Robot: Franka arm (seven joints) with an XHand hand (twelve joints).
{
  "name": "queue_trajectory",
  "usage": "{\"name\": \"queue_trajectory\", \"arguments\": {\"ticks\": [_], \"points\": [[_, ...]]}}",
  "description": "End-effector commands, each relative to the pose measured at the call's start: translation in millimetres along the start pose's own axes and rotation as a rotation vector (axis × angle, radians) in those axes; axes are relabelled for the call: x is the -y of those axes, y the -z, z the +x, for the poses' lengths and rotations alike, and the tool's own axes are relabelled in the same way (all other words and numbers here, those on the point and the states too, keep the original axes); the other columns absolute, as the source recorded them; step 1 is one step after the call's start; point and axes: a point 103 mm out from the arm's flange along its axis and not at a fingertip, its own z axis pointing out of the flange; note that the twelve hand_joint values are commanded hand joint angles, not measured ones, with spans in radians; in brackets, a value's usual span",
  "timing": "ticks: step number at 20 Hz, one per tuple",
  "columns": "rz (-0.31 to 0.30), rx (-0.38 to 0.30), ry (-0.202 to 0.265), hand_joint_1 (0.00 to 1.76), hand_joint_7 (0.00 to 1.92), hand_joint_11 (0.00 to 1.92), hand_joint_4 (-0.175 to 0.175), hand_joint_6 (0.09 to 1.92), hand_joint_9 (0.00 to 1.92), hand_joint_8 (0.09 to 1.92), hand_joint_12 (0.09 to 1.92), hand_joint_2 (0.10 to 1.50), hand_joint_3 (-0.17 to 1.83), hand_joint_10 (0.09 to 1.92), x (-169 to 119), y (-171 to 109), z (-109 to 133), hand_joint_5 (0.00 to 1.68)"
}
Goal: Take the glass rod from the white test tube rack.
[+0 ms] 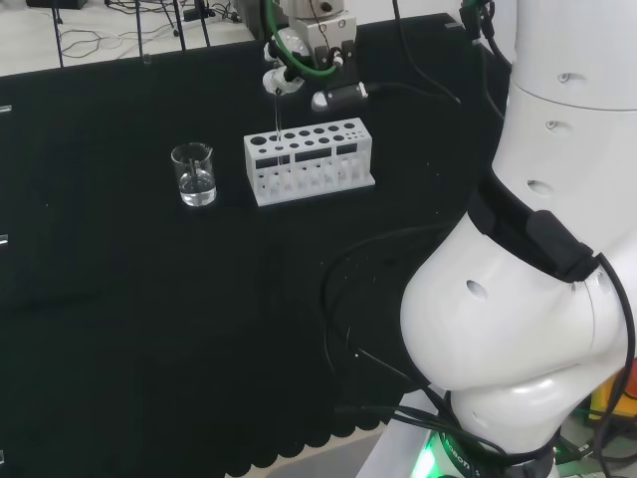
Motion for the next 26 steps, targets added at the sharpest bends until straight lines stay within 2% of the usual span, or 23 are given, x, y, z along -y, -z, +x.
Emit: {"name": "queue_trajectory", "arguments": {"ticks": [1,4,8,17,24,26], "points": [[-0.015,-0.003,0.024,0.65,0.61,0.18,-0.175,0.86,0.72,1.04,1.41,1.36,-0.17,0.97,-6.3,2.6,7.0,0.25],[-0.024,-0.01,0.034,0.68,0.7,0.27,-0.175,1.04,0.85,1.06,1.4,1.36,-0.17,0.99,-6.3,2.7,0.8,0.27],[-0.014,0.004,0.027,0.73,0.77,0.35,-0.175,1.13,0.96,1.07,1.39,1.36,-0.17,1.02,-12.8,3.0,6.1,0.32],[-0.006,-0.006,0.042,0.8,0.86,0.48,-0.175,1.17,1.09,1.12,1.35,1.34,-0.17,1.05,-14.2,-1.4,6.7,0.38],[-0.021,-0.006,0.092,0.9,1.01,0.74,-0.175,1.17,1.23,1.18,1.27,1.31,-0.17,1.09,-12.8,-3.2,15.8,0.54],[-0.023,0.002,0.09,0.93,1.04,0.8,-0.175,1.17,1.25,1.19,1.24,1.31,-0.17,1.1,-12.5,-2.9,17.3,0.58]]}}
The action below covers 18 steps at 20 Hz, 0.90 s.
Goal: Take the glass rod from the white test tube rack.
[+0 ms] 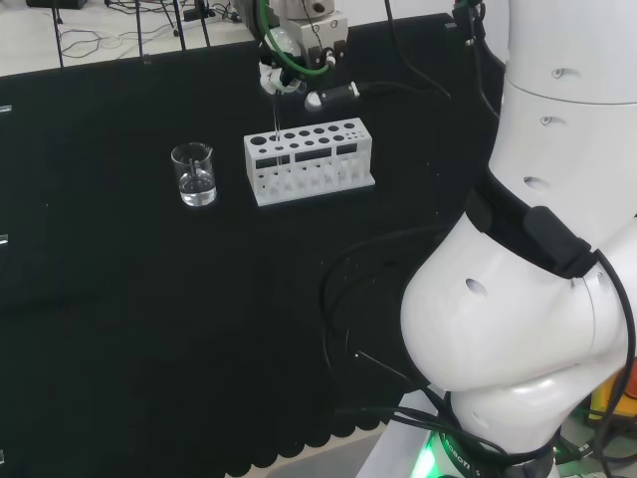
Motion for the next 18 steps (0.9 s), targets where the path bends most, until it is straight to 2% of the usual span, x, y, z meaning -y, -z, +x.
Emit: {"name": "queue_trajectory", "arguments": {"ticks": [1,3,5,7,8,9,11,13,18], "points": [[-0.015,0.003,0.012,0.98,1.06,0.85,-0.175,1.24,1.28,1.19,1.23,1.3,-0.15,1.11,0.2,0.6,6.8,0.64],[-0.019,0.01,0.005,1.05,1.1,0.94,-0.175,1.32,1.32,1.19,1.2,1.29,-0.11,1.13,-0.4,1.1,8.4,0.72],[-0.026,0.016,0.002,1.09,1.14,1.06,-0.175,1.29,1.35,1.21,1.16,1.26,-0.1,1.15,-0.9,2.2,9.8,0.79],[-0.041,0.035,-0.009,1.19,1.04,1.19,-0.175,1.16,1.4,1.22,1.11,1.24,-0.15,1.18,0.2,3.5,10.7,0.83],[-0.065,0.041,-0.019,1.23,1.03,1.29,-0.175,1.07,1.42,1.24,1.05,1.24,-0.16,1.18,2.0,5.0,9.7,0.85],[-0.094,0.035,-0.009,1.24,1.02,1.38,-0.175,1.02,1.45,1.25,1.0,1.23,-0.17,1.18,3.0,6.4,8.6,0.86],[-0.149,0.013,-0.017,1.26,1.02,1.53,-0.175,0.94,1.48,1.28,0.97,1.22,-0.17,1.17,5.4,10.7,5.9,0.88],[-0.202,-0.025,-0.012,1.27,1.02,1.56,-0.175,0.88,1.45,1.27,0.92,1.21,-0.17,1.18,10.0,18.4,1.2,0.91],[-0.267,-0.034,-0.034,1.28,1.05,1.55,-0.175,0.79,1.41,1.23,0.83,1.19,-0.17,1.16,18.4,41.1,3.4,0.95]]}}
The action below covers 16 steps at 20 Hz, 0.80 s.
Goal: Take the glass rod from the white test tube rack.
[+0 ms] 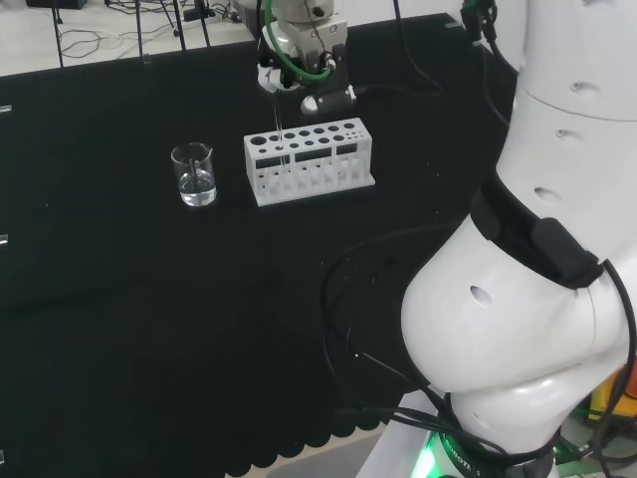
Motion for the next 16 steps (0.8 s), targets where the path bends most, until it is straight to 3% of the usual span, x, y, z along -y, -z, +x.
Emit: {"name": "queue_trajectory", "arguments": {"ticks": [1,8,16], "points": [[-0.128,-0.04,-0.031,1.28,1.05,1.55,-0.175,0.79,1.41,1.22,0.82,1.19,-0.17,1.15,6.5,33.0,-1.5,0.95],[-0.126,-0.016,-0.057,1.28,1.05,1.56,-0.175,0.79,1.44,1.22,0.79,1.17,-0.12,1.1,13.4,82.5,15.6,0.95],[-0.14,-0.009,-0.04,1.28,1.04,1.57,-0.175,0.79,1.45,1.23,0.78,1.16,-0.1,1.09,29.1,115.7,28.2,0.94]]}}
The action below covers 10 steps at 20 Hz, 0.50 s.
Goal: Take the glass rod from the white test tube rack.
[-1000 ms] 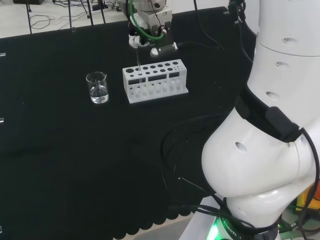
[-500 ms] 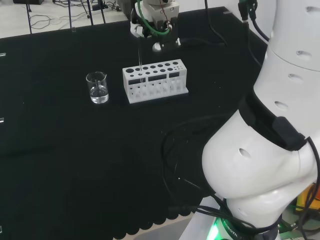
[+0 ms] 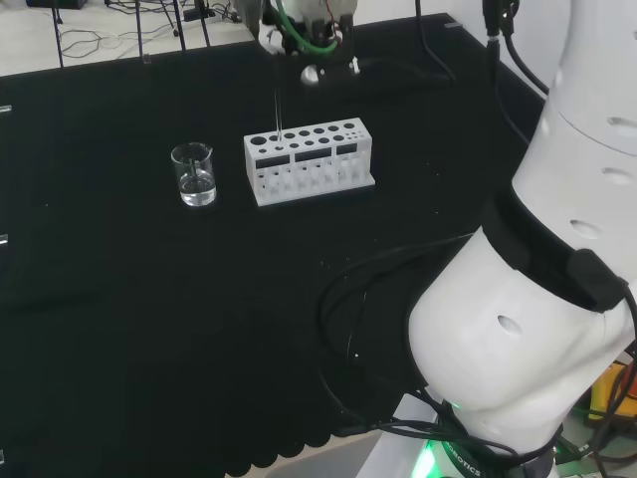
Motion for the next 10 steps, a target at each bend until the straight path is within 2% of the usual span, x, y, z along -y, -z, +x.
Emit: {"name": "queue_trajectory", "arguments": {"ticks": [1,10], "points": [[-0.032,0.003,0.007,1.28,1.04,1.57,-0.175,0.79,1.45,1.23,0.78,1.16,-0.1,1.09,16.1,58.8,27.3,0.94],[-0.041,0.016,0.036,1.28,1.04,1.57,-0.175,0.79,1.45,1.23,0.78,1.16,-0.09,1.09,26.6,70.1,40.6,0.94]]}}
